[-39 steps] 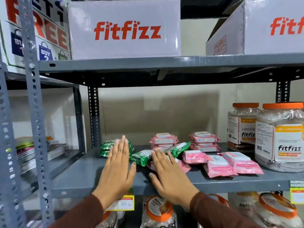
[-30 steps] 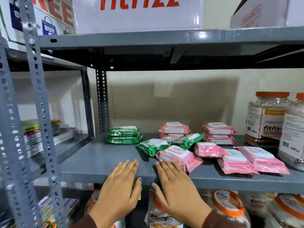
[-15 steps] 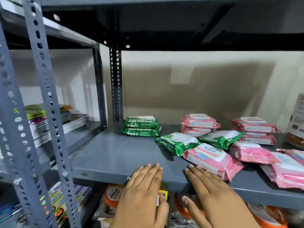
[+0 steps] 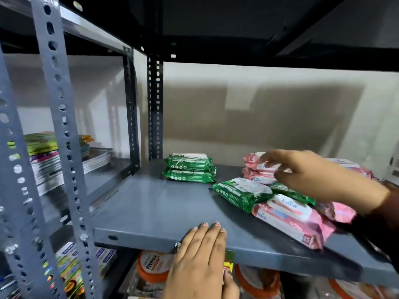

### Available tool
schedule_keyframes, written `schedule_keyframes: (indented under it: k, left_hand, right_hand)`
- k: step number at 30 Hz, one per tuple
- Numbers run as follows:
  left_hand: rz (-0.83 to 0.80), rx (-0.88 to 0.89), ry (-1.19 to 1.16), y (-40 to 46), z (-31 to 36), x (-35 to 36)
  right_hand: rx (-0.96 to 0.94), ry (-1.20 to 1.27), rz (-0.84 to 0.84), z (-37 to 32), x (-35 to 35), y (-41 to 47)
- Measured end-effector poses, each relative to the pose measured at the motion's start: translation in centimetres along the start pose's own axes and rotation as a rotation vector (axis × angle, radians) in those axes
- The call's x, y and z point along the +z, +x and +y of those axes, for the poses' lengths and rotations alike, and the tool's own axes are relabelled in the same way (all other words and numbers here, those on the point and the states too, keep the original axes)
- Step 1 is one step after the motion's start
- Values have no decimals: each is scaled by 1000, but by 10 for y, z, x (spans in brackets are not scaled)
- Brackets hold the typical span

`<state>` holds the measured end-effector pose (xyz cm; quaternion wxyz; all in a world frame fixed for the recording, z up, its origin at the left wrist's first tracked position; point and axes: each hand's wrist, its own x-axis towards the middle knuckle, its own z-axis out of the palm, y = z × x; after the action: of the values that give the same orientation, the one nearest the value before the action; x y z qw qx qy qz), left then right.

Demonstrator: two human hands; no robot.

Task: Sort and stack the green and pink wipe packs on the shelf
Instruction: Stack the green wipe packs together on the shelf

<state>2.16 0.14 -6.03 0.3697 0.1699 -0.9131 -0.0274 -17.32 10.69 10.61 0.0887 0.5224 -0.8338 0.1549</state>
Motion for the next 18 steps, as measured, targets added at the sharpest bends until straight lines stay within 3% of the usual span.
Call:
schedule_keyframes:
  k: [3,6,13,18]
  left_hand:
    - [-8,-8,17,-1,1,2]
    - [-11,-12,12,-1,2,1]
    - [32,17,-67,-4,-6,-4]
    - [31,20,-72,-5,-7,-8]
  right_hand:
    - [-7,168,-265,6,0,35]
    - [-56,125,-450,9,9,56]
    - [-164,259,-589,-20,34,64]
    - [-328,-17,-501,-31,48,84]
